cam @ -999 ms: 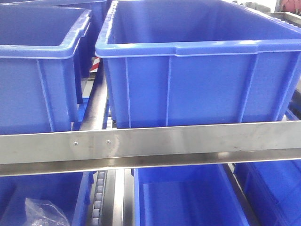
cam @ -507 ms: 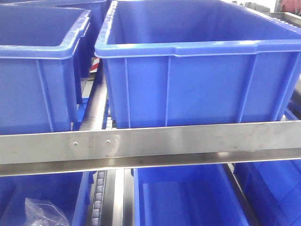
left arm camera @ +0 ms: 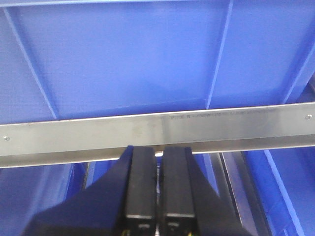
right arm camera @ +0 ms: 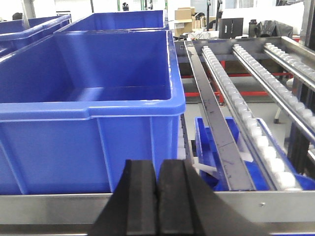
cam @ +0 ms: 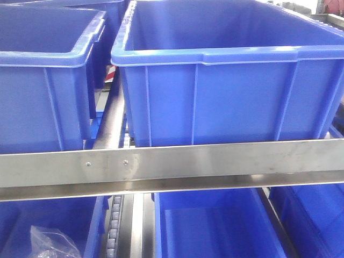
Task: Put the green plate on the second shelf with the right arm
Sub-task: 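Open the right gripper to release the plate in the bin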
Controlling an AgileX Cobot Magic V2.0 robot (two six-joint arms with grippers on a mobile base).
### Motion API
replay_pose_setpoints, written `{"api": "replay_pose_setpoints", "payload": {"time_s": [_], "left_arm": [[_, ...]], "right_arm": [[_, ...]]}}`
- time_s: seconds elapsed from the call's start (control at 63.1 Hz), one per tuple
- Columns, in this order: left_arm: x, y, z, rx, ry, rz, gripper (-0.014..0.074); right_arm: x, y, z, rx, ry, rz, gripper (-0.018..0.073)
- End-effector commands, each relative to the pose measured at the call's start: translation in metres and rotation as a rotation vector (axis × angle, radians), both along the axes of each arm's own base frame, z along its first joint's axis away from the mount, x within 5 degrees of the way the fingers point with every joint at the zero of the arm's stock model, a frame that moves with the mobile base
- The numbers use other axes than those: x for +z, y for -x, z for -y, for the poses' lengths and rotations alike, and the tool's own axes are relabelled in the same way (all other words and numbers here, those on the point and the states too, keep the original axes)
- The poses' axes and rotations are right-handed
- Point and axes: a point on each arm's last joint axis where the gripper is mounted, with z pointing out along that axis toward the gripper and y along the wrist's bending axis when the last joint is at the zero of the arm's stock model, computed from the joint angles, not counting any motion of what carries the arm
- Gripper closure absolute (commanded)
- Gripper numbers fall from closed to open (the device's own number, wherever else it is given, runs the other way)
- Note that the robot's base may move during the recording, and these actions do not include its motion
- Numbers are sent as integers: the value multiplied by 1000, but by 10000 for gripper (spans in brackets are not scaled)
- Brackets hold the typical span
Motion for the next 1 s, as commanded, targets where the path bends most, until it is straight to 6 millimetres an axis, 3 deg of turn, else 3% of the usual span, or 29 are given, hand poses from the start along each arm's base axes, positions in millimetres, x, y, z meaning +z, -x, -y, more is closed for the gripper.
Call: {"api": "replay_pose_setpoints", "payload": {"time_s": [0.0,0.983], "left_arm": [[-8,-1,2,-22,1,37,472],[-8,-1,2,-22,1,37,472]], "right_arm": [[8,3,0,9,-47,77,506],[7,2,1,-11,-10,69,506]]}}
